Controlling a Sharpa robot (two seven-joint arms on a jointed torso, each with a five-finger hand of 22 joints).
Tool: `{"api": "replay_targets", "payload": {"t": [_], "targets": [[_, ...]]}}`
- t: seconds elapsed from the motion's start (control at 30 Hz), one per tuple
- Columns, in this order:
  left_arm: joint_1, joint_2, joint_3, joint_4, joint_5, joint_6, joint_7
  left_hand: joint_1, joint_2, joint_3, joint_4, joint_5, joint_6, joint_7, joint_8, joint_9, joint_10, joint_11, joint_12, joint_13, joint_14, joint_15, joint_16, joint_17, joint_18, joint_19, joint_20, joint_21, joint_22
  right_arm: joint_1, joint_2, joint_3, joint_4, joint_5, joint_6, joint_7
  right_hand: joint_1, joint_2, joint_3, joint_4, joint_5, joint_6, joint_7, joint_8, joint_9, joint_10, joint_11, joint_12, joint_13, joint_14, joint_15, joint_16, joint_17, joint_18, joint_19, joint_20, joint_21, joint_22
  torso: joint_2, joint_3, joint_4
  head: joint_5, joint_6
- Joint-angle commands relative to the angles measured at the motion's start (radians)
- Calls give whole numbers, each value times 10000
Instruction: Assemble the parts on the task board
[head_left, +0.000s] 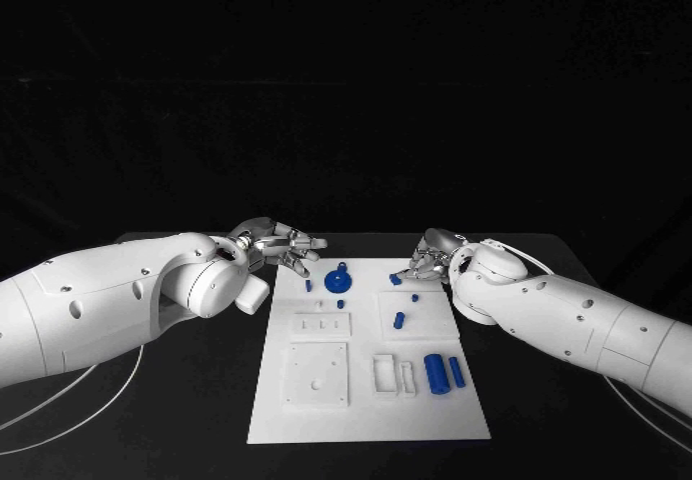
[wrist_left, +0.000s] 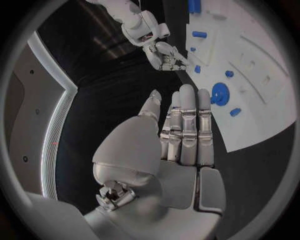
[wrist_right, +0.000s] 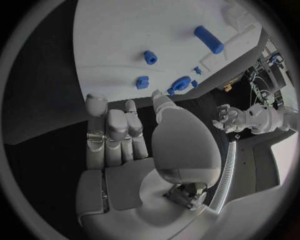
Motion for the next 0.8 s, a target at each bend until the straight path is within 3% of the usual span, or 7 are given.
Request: {"api": "replay_targets", "payload": {"t": [0.03,0.6,0.8], "targets": [[38,37,5,2,-33,200,53,55,-78,5,83,-40,-69,-26,17,-6,-88,-8,-40,11,-54,-7,12,-21,-125,-57,-10,47,-14,-23,154,-12,-128,-566,119,-604,12,-74,-58,147,-27,109,-4,-43,15,10,-87,-45,-16,2,-97,-68,-25,-121,493,-59,-46,142,3,-2,5,0,-21],[34,88,2,-7,-33,241,64,62,-90,0,105,-44,-91,-18,16,-7,-111,2,-38,12,-57,0,5,-51,-117,-68,1,54,-29,-104,781,-126,-785,-635,175,-680,-32,-120,-193,265,-16,113,-12,-37,20,6,-90,-51,-19,8,-98,-62,-22,-122,490,-64,-44,120,9,-14,10,32,-74],[35,95,2,3,-33,255,60,62,-90,0,105,-44,-91,-18,16,-7,-111,2,-38,12,-57,0,5,-51,-117,-68,1,54,-29,-142,982,-195,-999,-678,146,-649,17,-122,-242,254,-13,108,-10,-39,21,-20,-88,-84,-45,2,-96,-82,-39,-125,484,-62,-62,102,7,-2,-2,60,-101]]}}
